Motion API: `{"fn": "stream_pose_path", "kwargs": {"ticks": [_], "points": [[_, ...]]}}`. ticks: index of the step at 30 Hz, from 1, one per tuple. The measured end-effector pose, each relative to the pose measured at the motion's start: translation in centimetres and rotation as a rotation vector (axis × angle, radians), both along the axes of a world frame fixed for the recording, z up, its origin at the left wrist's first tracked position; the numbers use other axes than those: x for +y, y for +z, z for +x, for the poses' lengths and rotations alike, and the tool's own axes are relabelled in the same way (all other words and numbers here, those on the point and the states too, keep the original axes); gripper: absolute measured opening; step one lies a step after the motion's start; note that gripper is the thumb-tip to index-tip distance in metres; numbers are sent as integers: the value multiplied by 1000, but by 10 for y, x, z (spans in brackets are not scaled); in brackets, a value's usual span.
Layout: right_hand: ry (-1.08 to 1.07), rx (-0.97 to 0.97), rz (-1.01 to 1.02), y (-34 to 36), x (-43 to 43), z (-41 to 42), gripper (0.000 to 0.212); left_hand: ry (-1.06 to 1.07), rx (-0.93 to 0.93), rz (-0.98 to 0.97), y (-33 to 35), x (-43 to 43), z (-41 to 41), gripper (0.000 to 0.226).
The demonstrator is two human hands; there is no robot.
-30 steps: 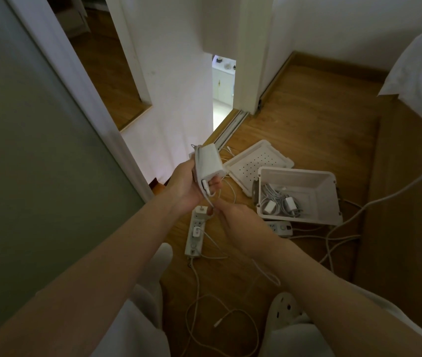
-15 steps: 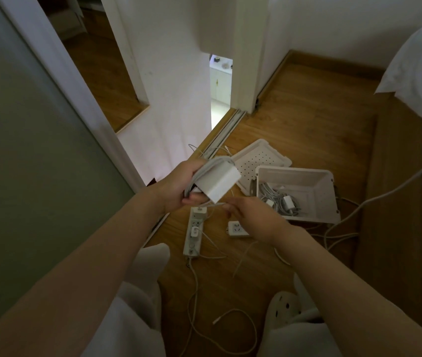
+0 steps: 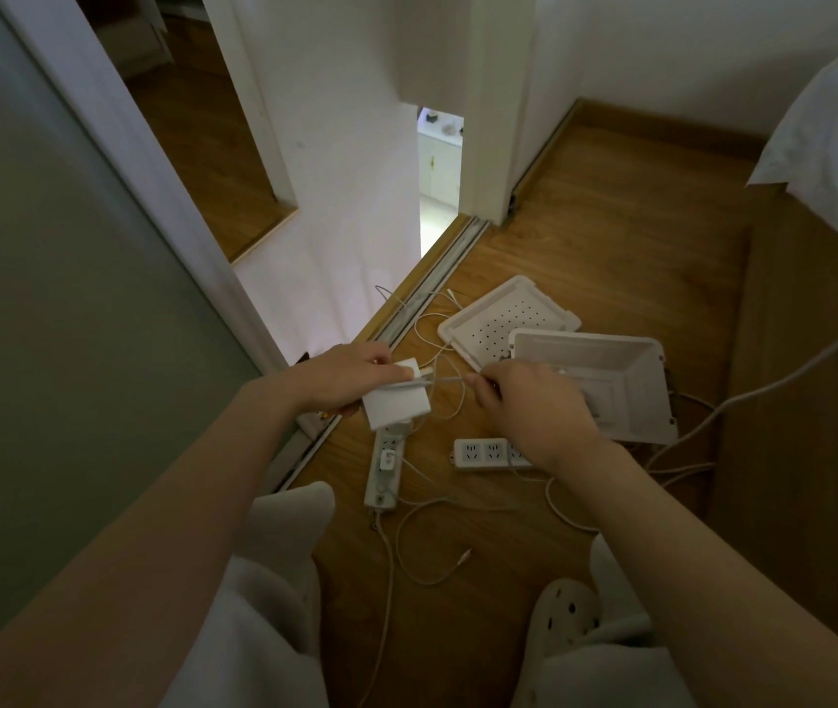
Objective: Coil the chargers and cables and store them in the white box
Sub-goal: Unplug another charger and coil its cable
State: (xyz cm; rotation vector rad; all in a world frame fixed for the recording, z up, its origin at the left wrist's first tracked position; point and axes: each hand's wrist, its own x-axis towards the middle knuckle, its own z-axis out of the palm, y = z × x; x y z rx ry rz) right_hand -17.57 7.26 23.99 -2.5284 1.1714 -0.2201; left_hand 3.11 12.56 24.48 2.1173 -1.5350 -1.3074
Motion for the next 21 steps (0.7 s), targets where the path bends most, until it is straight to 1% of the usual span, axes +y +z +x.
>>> {"fn": "stream_pose_path", "kwargs": {"ticks": [3,5,7,10,13,15,17,21], "points": [[-3,-49,-2,6,5,2,38,58,-110,-58,-6,-3,-1,27],[19,-53,21,8,12,5,36,123,-144,-85,-10,-4,-2,28],[70,-32,61,7,23,12,34,192,-116,-103,-12,-6,-5,29],[148,-9,89,0,38,22,29,322,3,-130,-14,-10,-12,32],[210,2,133,-8,47,27,25,521,173,-162,-14,-14,-19,34],[230,-27,170,-10,49,27,25,649,300,-171,-14,-16,-22,42],[245,-52,175,-12,50,27,29,745,512,-194,-12,-18,-26,51],[258,-132,187,-15,51,29,28,857,1005,-216,-4,-19,-32,49]]}}
